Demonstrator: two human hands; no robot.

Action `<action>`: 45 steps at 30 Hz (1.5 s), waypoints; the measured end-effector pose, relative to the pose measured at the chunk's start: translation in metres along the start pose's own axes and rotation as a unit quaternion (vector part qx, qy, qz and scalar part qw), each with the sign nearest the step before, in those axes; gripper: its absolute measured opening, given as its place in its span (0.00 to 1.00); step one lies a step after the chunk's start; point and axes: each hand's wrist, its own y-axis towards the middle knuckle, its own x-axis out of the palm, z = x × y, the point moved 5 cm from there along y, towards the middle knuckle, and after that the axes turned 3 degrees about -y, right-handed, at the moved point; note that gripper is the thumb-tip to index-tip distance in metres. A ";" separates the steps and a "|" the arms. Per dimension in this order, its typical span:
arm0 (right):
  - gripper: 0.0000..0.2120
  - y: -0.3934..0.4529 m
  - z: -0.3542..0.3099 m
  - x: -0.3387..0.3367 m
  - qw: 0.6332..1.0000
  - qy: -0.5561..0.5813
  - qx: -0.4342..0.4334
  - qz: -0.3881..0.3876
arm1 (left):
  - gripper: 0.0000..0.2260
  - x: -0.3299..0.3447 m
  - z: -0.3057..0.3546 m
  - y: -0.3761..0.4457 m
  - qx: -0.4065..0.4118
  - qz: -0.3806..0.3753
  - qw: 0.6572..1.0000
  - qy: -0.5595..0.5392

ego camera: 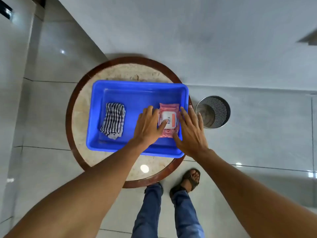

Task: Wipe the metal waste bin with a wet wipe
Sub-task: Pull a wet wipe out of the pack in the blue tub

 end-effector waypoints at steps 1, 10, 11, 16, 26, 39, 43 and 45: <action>0.38 0.002 0.000 0.001 1.000 -0.018 -0.012 0.009 | 0.21 0.006 0.004 0.005 -0.006 -0.004 1.000 -0.024; 0.22 0.009 -0.002 -0.010 0.996 -0.082 -0.019 0.034 | 0.29 0.019 0.035 0.028 -0.048 -0.028 0.998 -0.012; 0.22 0.009 -0.001 -0.010 0.996 -0.079 -0.016 0.033 | 0.30 0.020 0.036 0.030 -0.054 -0.030 0.998 -0.011; 0.25 0.009 -0.001 -0.009 0.997 -0.069 -0.011 0.016 | 0.31 0.021 0.038 0.030 -0.077 -0.019 0.996 -0.050; 0.26 0.014 -0.002 -0.001 0.996 -0.080 -0.011 0.023 | 0.25 0.026 0.035 0.019 -0.052 0.001 0.995 -0.083; 0.32 0.013 -0.011 -0.007 0.992 -0.116 -0.018 0.043 | 0.11 0.002 -0.005 0.005 -0.068 0.041 0.977 -0.197; 0.19 0.019 -0.014 -0.014 0.991 -0.128 -0.001 0.039 | 0.10 0.003 -0.026 -0.003 -0.104 0.050 0.963 -0.245; 0.18 0.023 -0.014 -0.017 0.992 -0.119 0.015 0.031 | 0.11 0.006 -0.036 -0.005 -0.120 0.053 0.957 -0.257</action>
